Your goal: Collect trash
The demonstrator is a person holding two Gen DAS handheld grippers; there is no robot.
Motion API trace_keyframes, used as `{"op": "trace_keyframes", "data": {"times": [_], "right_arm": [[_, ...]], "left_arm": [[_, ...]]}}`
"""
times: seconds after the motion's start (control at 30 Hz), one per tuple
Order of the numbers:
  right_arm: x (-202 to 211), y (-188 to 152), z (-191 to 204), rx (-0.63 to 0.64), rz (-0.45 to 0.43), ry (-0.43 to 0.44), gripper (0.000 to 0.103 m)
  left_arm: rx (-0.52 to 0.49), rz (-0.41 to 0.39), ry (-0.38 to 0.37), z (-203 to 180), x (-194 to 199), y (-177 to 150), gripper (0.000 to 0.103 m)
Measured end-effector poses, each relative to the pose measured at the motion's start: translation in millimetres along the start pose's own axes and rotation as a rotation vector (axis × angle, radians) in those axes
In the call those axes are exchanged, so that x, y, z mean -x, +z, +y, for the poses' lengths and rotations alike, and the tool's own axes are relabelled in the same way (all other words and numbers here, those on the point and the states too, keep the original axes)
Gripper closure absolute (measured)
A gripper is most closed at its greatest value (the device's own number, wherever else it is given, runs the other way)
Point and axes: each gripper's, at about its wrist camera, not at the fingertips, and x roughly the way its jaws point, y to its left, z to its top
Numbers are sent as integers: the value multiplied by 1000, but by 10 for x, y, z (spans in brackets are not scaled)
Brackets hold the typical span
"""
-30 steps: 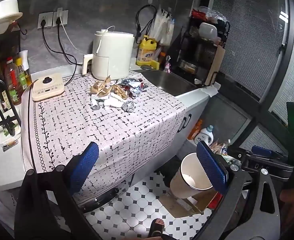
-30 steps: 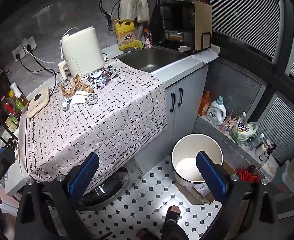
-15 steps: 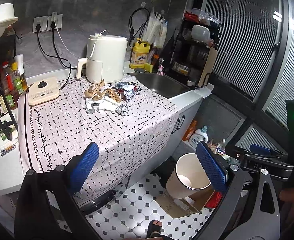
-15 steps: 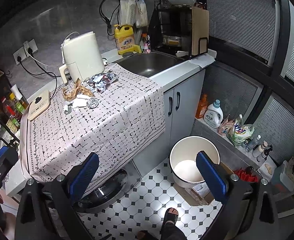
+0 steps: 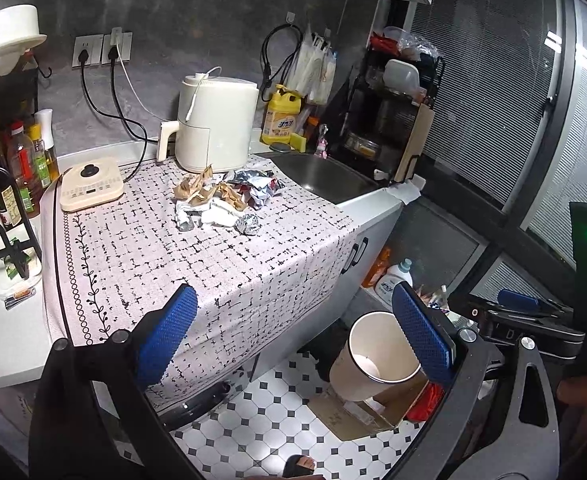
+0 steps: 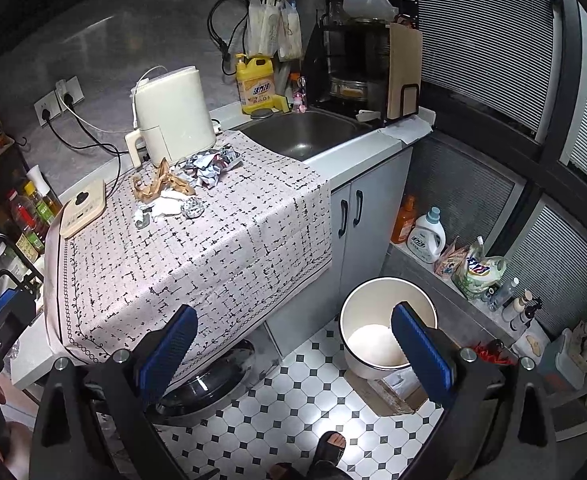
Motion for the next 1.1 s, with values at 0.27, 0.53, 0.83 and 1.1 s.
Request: {"op": "trace_keyframes", "data": {"times": [0.27,0.53,0.83,1.1], "right_arm": [[63,36,70,25,-12,12,8],[107,31,97,13,-7,40,8],[134,36,40,0,-18,25,8],[122,26,36,18,-29,36,8]], "left_arm": [[15,-21,8,64,110,-6,6],[7,-17,17,43,147,-30,6],[6,-16,9,26,119,-22,6],[8,-9,7,-3,48,-36,6]]}}
